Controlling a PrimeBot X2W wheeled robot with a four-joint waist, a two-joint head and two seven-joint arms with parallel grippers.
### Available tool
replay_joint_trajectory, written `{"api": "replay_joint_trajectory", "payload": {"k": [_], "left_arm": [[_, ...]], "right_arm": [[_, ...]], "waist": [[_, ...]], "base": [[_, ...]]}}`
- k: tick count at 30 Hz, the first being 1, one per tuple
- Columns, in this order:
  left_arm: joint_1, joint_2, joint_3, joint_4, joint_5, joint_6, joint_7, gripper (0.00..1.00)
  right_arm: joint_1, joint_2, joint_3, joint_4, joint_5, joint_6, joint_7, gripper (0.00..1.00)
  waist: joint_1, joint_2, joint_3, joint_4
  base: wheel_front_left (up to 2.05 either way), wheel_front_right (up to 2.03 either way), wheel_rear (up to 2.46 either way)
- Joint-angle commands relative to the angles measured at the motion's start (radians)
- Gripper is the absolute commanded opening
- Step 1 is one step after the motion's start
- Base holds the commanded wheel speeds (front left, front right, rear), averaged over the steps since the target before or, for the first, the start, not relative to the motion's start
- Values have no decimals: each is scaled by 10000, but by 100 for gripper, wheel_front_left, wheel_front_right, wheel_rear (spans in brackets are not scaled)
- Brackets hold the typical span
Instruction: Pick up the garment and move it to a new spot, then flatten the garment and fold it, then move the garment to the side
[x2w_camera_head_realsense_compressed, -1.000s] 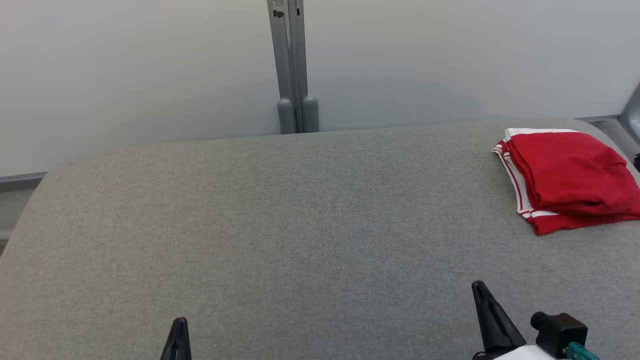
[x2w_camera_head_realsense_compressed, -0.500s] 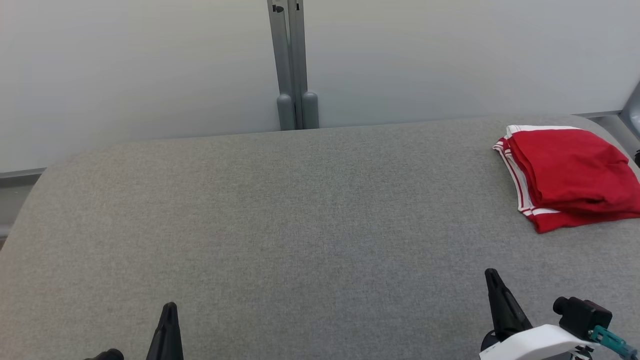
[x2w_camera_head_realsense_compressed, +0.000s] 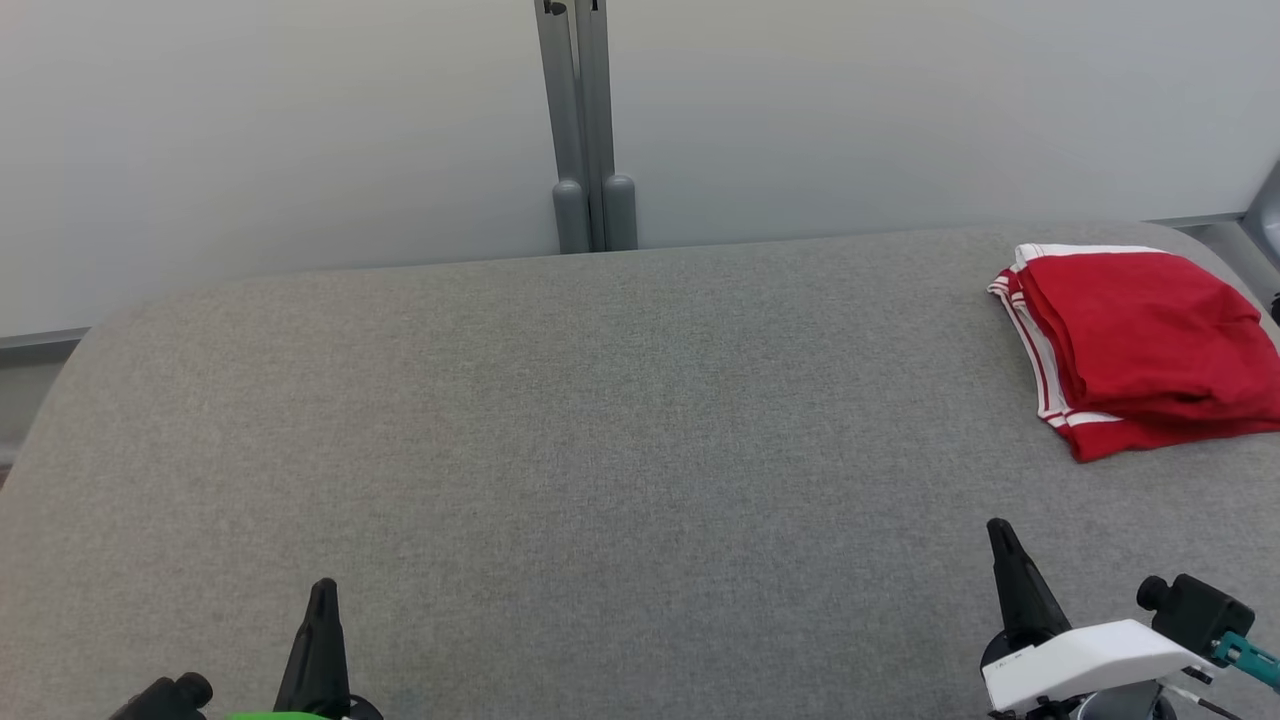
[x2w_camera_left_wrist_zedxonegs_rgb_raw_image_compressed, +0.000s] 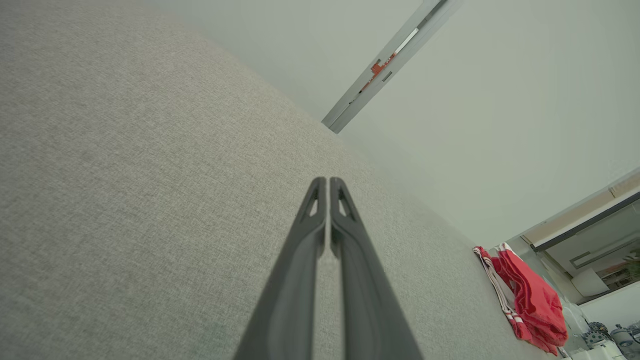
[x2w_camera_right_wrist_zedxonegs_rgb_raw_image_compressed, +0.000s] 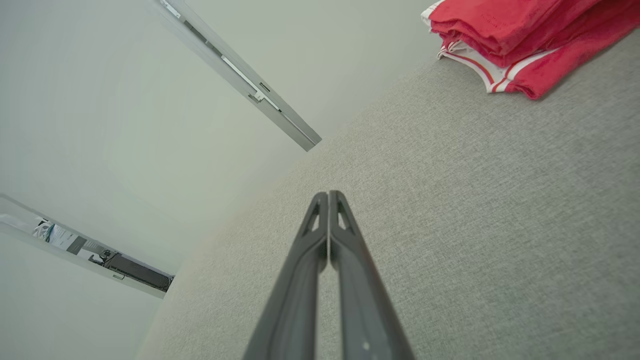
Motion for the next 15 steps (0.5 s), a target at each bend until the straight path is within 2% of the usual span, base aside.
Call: {"api": "replay_joint_trajectory", "payload": {"k": [1, 15], "left_arm": [[-338, 101, 77, -54, -394, -82, 57, 0], [-847, 144, 320, 249, -2155, -267, 462, 0]], "right_arm": [[-296, -64, -83, -58, 392, -5, 77, 0], [-624, -78, -354, 102, 2152, -6, 497, 0]], "waist": [[0, 0, 13, 0], [0, 0, 127, -1]], "base": [[0, 0, 0], [0, 0, 0]]}}
